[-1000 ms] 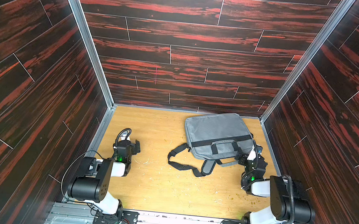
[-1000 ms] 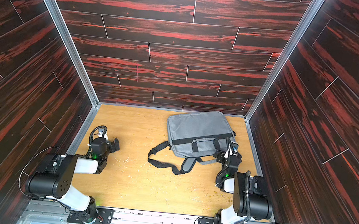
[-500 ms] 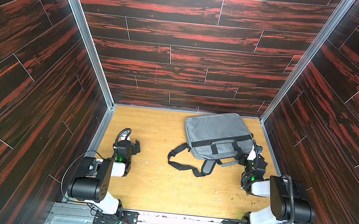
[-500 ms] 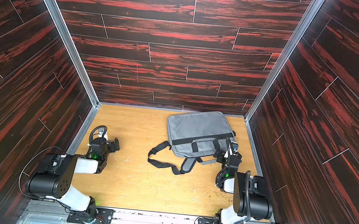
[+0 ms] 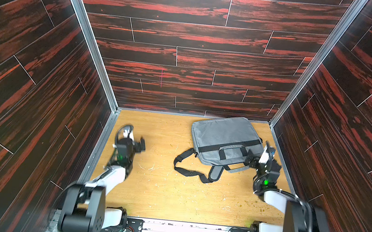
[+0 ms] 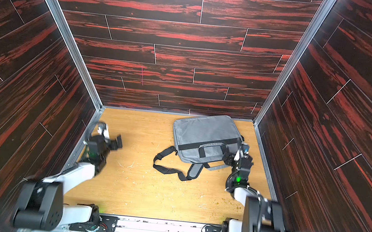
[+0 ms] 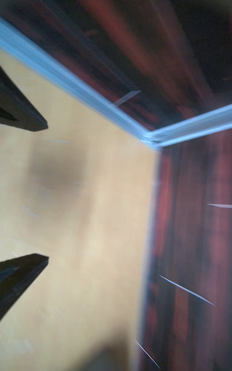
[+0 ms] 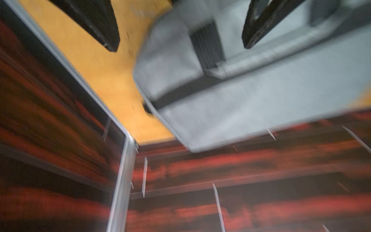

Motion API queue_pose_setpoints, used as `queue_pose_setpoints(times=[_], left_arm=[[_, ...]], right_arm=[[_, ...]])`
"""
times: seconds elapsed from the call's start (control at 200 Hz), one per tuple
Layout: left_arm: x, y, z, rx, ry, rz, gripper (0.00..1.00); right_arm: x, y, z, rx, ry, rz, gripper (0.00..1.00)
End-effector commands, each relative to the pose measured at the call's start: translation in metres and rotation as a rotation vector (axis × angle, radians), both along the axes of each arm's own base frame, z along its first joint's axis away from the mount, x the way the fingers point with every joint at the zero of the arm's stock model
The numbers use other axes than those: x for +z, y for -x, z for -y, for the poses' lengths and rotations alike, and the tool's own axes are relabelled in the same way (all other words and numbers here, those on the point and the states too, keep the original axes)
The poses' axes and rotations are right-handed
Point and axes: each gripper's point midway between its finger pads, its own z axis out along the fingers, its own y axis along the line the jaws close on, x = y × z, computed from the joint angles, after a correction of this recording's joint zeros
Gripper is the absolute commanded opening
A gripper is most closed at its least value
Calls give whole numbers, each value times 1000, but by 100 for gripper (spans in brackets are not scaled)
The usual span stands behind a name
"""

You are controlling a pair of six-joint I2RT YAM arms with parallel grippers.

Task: Open the zippered laptop bag and take out the laptop
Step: Adjust the zippered laptop bag at the center of the board.

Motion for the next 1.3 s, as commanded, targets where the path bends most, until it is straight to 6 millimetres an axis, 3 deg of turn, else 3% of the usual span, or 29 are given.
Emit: queue_pose_setpoints(times=[0.0, 0.1, 0.18, 0.401, 0.531, 0.847, 0.992, 1.042, 1.298], left_arm=[[10, 9, 22, -92, 126, -111, 100], [23, 6, 45, -161, 289, -129, 100], [24, 3, 64, -202, 386, -158, 100], [28, -13, 122, -363, 540, -240, 100], [26, -21, 156, -484, 521, -323, 100], [4, -52, 191, -572, 588, -437, 100], [0, -60, 204, -594, 599, -465, 100], [-12, -66, 208, -586, 612, -492, 100], [-32, -94, 224, -558, 662, -532, 99]], right_arm=[[9, 8, -22, 99, -130, -104, 99], [15, 16, -24, 66, -283, -181, 99], [9, 24, -19, -32, -436, -285, 99], [-30, 54, -30, -155, -709, -524, 97], [-52, 63, -47, -155, -841, -621, 94], [-91, 44, -80, -136, -992, -727, 87], [-100, 27, -85, -112, -1014, -733, 82], [-99, 21, -85, -106, -1011, -727, 80], [-130, 18, -89, -132, -1041, -786, 66]])
